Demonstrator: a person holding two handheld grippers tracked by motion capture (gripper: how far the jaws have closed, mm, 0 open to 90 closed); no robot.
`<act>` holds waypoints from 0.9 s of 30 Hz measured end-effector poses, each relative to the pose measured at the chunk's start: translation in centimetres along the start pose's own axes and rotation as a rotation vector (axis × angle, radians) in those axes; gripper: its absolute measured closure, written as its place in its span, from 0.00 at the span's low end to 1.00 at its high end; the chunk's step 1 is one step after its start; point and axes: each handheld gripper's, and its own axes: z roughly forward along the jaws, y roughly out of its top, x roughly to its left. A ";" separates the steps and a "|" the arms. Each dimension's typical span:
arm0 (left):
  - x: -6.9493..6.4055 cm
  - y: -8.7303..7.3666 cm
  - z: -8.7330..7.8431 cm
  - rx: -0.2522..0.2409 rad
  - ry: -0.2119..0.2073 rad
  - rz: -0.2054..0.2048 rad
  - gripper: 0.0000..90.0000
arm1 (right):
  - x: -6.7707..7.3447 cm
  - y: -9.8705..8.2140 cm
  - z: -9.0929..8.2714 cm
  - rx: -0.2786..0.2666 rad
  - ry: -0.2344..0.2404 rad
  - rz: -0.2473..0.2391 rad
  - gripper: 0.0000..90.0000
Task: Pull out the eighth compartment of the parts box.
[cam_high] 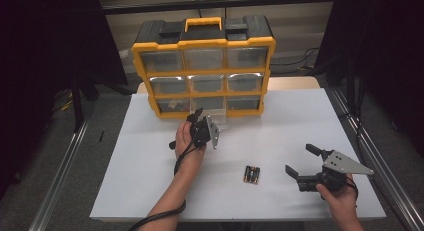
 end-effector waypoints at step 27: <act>0.0 -0.2 -0.2 0.001 -0.003 0.008 0.67 | 0.0 0.1 0.0 0.002 0.002 -0.005 0.01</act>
